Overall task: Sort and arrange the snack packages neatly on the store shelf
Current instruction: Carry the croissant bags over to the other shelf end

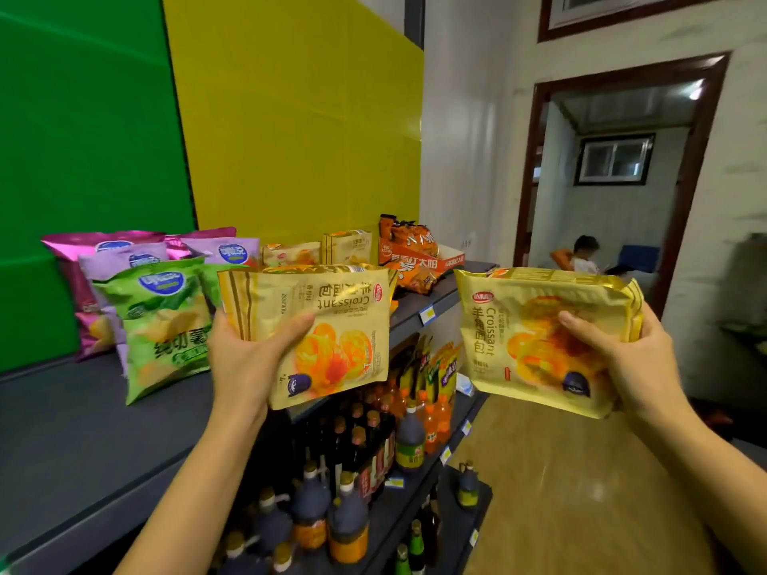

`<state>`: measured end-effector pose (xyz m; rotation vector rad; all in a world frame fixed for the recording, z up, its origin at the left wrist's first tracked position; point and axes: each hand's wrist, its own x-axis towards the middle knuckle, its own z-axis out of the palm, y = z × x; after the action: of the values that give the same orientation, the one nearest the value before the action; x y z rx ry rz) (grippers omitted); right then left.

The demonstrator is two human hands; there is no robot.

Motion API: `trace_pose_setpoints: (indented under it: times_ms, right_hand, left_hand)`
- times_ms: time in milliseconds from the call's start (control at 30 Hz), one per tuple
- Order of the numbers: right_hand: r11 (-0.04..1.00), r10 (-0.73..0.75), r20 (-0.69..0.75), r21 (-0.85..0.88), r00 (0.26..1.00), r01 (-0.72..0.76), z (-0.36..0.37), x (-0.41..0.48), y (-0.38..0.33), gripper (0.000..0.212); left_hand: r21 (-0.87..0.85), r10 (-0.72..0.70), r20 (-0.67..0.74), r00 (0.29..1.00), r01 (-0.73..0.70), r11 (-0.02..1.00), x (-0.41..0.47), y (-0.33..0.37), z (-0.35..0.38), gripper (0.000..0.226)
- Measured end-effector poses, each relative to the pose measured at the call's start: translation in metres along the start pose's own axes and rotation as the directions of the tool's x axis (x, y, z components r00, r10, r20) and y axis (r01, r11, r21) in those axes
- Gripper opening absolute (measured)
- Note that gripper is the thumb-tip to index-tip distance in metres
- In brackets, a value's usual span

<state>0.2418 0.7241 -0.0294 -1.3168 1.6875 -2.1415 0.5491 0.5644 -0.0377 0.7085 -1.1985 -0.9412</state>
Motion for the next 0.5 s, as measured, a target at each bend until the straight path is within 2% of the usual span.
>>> trace_pose_setpoints:
  times_ms: [200, 333, 500]
  right_hand:
    - [0.998, 0.034, 0.031, 0.045, 0.999, -0.035, -0.015, 0.064, 0.058, 0.088]
    - [0.994, 0.062, 0.090, 0.081, 0.994, -0.069, -0.018, 0.115, 0.095, 0.071]
    - [0.987, 0.068, 0.179, 0.131, 0.982, -0.092, -0.025, 0.181, 0.129, 0.080]
  left_hand:
    - [0.054, -0.002, -0.023, 1.000, 0.003, 0.999, 0.018, -0.026, 0.058, 0.077]
    - [0.072, 0.005, -0.084, 0.996, 0.001, 0.997, 0.024, -0.044, 0.097, 0.079]
    - [0.084, 0.008, -0.183, 0.983, 0.008, 0.996, 0.025, -0.069, 0.148, 0.081]
